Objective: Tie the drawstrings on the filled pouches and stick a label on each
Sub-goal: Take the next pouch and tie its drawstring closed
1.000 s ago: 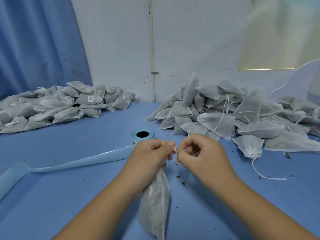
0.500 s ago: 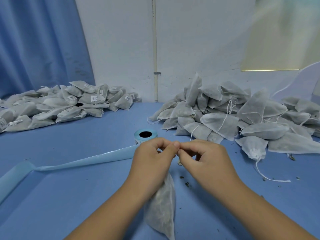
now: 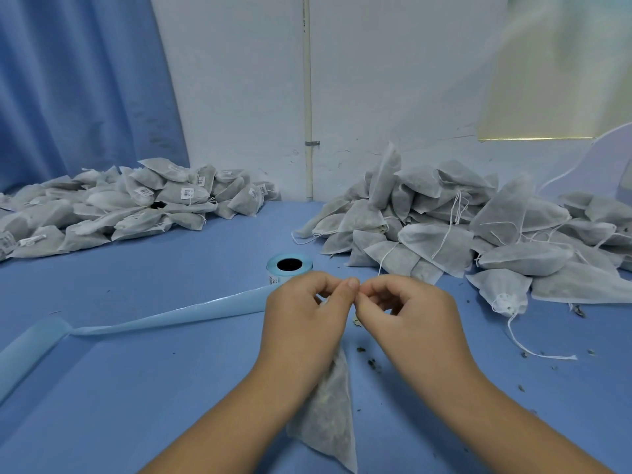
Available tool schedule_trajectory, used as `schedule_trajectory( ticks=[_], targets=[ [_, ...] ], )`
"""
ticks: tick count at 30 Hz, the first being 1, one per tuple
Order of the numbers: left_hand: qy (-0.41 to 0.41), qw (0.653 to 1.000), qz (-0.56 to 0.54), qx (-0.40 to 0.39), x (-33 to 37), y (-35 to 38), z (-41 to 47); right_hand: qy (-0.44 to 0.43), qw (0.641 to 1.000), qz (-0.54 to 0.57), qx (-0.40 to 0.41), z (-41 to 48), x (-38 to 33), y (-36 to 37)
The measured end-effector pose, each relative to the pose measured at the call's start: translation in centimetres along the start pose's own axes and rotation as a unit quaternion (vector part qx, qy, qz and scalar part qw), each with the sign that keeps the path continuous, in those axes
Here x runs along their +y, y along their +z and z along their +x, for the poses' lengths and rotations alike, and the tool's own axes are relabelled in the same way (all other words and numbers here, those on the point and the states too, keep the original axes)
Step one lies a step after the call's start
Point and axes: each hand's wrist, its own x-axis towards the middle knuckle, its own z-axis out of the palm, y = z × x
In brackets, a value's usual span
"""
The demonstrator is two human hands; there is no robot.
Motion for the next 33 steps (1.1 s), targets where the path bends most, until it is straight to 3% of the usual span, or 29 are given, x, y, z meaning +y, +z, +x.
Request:
schedule_trajectory(
  ticks=[9,14,17,21,26,33],
  targets=[
    [-0.018,0.998,0.037,-0.047,-0.1,-1.0,1.2,0.036,0.999,0.012,-0.034,0.5,0.5,-0.3],
    [-0.038,0.996,0.075,0.007,-1.0,-2.8,3.2,0.044,0.998,-0.009,-0.036,1.5,1.3,-1.3],
    [-0.023,0.996,0.091,-0.001,-1.3,-2.7,3.2,0.037,0.998,-0.008,-0.041,1.6,1.5,-1.3],
    [-0.016,0.996,0.062,-0.068,-1.4,-3.0,3.0,0.038,0.999,0.024,-0.010,1.9,1.9,-1.5],
    [-0.040,0.962,0.090,-0.255,-1.4,-3.6,2.6,0.053,0.997,0.050,0.033,2.8,2.7,-2.3],
    [-0.093,0.928,0.174,-0.315,-2.0,-3.2,2.5,0.030,0.994,0.067,0.085,3.1,2.6,-2.6]
  ],
)
